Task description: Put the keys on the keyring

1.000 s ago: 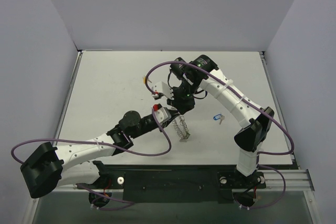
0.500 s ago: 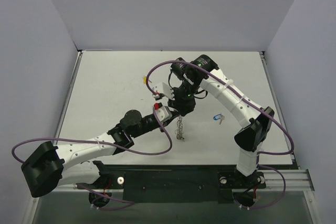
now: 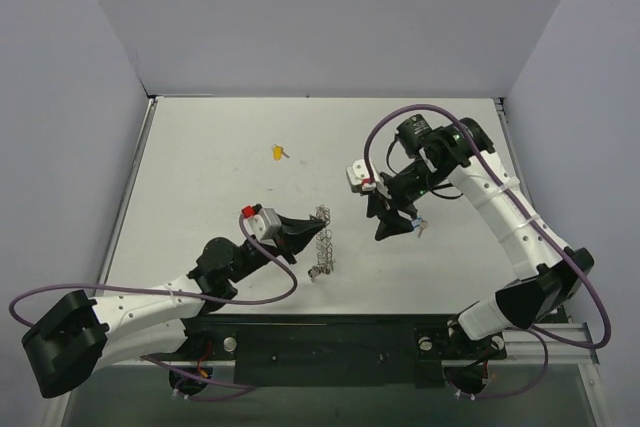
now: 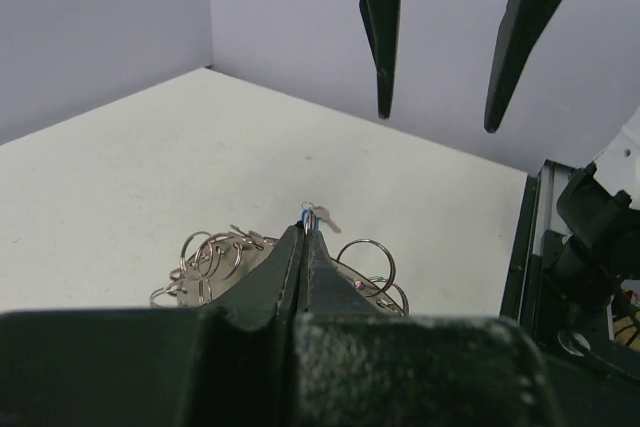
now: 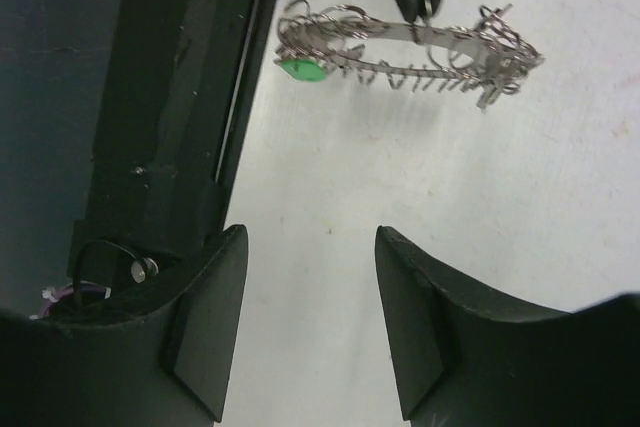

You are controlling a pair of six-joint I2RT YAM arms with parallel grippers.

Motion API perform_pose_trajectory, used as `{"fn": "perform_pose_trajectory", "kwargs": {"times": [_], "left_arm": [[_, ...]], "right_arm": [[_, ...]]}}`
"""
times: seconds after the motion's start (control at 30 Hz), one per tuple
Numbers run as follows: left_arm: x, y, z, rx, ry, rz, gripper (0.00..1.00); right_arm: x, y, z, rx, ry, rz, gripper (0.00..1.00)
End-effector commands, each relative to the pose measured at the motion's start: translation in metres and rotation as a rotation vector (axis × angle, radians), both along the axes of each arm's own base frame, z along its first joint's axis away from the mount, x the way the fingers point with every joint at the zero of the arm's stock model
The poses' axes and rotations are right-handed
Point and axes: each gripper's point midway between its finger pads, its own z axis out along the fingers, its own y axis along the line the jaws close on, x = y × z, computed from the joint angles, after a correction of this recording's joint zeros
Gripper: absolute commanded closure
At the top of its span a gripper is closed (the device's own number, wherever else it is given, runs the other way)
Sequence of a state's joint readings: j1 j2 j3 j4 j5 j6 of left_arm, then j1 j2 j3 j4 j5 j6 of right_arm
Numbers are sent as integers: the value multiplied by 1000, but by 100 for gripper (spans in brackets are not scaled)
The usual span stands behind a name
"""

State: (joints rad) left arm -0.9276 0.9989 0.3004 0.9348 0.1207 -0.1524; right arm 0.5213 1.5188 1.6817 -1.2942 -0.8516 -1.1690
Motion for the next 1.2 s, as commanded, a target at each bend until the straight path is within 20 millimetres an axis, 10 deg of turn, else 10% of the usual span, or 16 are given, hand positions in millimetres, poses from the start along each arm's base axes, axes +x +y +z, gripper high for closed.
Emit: {"fn": "perform_pose_trajectory", "kwargs": {"times": [0.0, 0.53, 1.17], "left_arm": [[-10, 16, 61, -251, -72, -12, 100], [-8, 1, 57, -195, 19, -80, 100], [30, 0, 60, 192, 190, -364, 100]], "right_arm": [[-24, 24, 8, 197, 41, 141, 52], [-12, 33, 9, 157, 96, 59, 56], [26, -53, -31, 180, 182, -530, 53]]}}
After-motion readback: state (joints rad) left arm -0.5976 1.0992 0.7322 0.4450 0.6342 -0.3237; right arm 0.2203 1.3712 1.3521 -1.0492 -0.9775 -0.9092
